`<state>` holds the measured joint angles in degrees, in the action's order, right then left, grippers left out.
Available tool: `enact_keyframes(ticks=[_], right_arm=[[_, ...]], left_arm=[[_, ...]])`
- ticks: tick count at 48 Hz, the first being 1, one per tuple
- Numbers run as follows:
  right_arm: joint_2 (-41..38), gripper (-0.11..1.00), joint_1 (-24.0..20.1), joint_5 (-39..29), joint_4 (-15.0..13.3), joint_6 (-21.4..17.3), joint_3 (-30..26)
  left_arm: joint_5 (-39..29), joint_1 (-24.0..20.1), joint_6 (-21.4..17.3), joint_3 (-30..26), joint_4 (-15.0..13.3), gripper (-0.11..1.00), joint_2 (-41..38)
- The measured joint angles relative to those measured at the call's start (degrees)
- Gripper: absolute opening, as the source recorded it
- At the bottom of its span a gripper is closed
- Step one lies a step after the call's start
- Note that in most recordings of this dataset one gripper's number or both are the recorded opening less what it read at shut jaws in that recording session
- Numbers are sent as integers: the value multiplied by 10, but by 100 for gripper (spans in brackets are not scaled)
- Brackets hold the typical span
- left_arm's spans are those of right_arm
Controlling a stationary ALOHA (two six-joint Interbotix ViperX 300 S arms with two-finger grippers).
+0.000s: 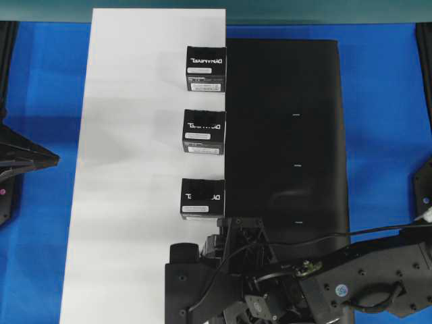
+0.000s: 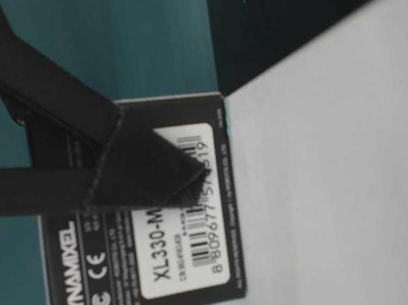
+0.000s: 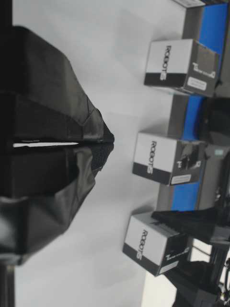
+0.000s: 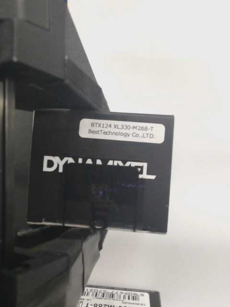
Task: Place the box from the black base onto the white base.
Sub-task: 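Carry the held box left toward the white base, then lower the box onto the white base below the other boxes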
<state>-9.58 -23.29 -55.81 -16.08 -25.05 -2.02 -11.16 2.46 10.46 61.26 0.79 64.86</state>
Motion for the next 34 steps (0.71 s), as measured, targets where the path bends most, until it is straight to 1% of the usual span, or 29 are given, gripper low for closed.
enact_keyframes(ticks=[19, 21, 25, 28, 30, 34], right_arm=[[1, 52, 1, 3, 0, 1, 2], [1, 59, 0, 2, 0, 1, 2], [0, 82, 1, 2, 0, 1, 4], [-2, 94, 1, 1, 0, 1, 4], [-2, 98, 1, 1, 0, 1, 4], [-3, 97, 2, 2, -2, 1, 4]], left_arm=[[0, -1, 0, 0, -1, -2, 3], [0, -2, -1, 0, -1, -2, 3], [0, -4, 0, 0, -1, -2, 3], [0, -4, 0, 0, 0, -2, 3], [0, -4, 0, 0, 0, -2, 3], [-1, -5, 0, 0, 0, -2, 4]])
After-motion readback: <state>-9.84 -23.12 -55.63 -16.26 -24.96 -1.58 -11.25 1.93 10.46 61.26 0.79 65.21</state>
